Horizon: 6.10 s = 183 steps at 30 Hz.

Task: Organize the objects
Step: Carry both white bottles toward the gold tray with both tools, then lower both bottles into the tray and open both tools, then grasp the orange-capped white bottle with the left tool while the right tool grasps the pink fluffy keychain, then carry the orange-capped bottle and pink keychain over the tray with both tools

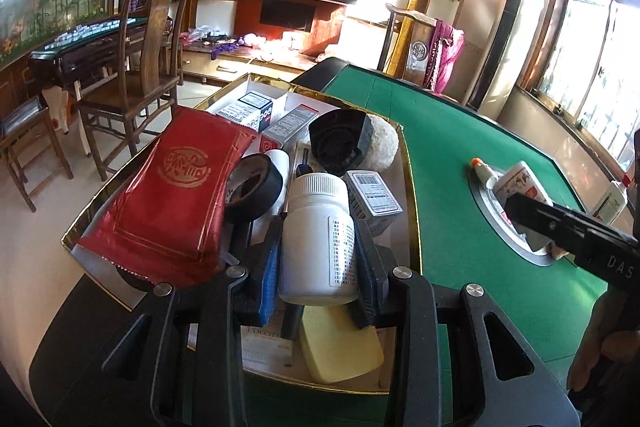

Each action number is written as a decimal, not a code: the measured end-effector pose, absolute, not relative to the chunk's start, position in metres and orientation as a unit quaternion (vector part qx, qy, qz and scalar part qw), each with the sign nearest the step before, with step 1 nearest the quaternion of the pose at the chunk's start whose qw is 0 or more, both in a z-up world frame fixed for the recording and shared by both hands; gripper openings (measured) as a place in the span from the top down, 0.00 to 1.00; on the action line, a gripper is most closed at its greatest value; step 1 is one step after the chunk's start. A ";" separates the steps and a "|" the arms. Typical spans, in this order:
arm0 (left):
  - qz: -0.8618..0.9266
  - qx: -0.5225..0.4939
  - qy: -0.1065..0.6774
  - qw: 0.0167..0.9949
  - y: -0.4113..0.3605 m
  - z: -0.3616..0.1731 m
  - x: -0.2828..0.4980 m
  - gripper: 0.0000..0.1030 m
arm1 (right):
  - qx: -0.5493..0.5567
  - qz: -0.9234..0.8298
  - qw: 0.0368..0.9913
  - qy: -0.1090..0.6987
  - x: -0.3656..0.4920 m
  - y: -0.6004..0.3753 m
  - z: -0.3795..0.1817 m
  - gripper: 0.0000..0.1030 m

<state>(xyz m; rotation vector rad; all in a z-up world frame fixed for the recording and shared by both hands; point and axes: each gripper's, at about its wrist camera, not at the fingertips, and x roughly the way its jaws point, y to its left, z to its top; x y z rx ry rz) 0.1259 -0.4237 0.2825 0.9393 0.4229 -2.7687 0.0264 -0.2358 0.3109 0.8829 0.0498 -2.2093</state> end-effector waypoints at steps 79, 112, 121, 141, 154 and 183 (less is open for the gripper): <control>-0.911 0.389 0.127 -0.045 -0.309 0.337 0.032 0.49 | 0.354 -0.882 0.300 -0.077 0.019 -0.055 0.309 0.58; -0.876 0.480 0.048 -0.016 -0.222 0.243 -0.087 0.75 | 0.366 -0.870 0.254 -0.213 -0.002 0.049 0.281 0.56; -0.893 0.447 0.033 -0.029 -0.247 0.236 0.011 0.74 | 0.394 -0.870 0.248 -0.163 -0.011 0.015 0.260 0.56; -0.900 0.434 -0.006 -0.042 -0.234 0.234 0.011 0.74 | 0.416 -0.880 0.170 -0.152 -0.066 -0.001 0.235 0.75; -0.914 0.405 -0.010 -0.032 -0.235 0.244 0.018 0.74 | 0.394 -0.875 0.239 -0.144 -0.033 -0.025 0.256 0.75; -0.954 0.294 0.054 0.013 -0.293 0.293 0.096 0.74 | 0.361 -0.869 0.312 -0.130 0.022 -0.096 0.278 0.74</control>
